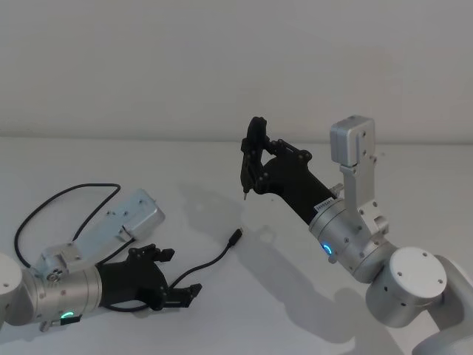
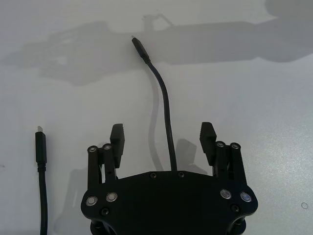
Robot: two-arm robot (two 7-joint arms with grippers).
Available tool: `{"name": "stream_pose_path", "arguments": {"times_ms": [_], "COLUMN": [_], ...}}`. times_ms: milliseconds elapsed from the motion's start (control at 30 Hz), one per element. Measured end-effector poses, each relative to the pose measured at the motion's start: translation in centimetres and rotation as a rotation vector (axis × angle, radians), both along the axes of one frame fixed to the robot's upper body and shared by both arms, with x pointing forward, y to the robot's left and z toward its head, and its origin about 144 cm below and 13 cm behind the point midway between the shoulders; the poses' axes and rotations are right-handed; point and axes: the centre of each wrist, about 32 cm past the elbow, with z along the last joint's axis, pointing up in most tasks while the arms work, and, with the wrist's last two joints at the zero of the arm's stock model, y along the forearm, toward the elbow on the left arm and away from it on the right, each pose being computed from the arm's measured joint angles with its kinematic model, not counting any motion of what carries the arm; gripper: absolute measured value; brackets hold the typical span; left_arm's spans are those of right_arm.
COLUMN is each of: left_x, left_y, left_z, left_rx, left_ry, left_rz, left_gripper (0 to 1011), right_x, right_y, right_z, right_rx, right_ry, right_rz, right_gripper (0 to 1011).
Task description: Pick up the data cable with the one hand.
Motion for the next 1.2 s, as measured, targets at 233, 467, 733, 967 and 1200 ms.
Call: {"name": "stream_pose_path", "arguments": {"times_ms": [233, 467, 733, 967, 1200], "left_x": [0.00, -0.01, -0.01, -0.01, -0.01], "left_y": [0.05, 0.09, 0.11, 0.11, 0.11], "left_z": [-0.03, -0.05, -0.06, -0.06, -0.06], "left_rx": [0.003, 0.005, 0.006, 0.006, 0.006], "left_ry": [0.002, 0.003, 0.004, 0.004, 0.004], "left_rz": [0.005, 0.008, 0.010, 0.011, 0.012], "left_gripper": [738, 514, 237, 48, 46], "right_x": [-0.02, -0.04, -0.04, -0.04, -0.02], "right_y": [0.00, 0.01, 0.00, 0.00, 0.00], "right_z": [-0.04, -0.06, -0.06, -0.06, -0.24], "right_rx": [0.001, 0.001, 0.002, 0.002, 0.003], "right_ry": [0.000, 0.000, 0.001, 0.001, 0.007], "right_rz": [0.001, 0.002, 0.002, 0.002, 0.001], "right_gripper": [275, 275, 275, 275, 275]}}
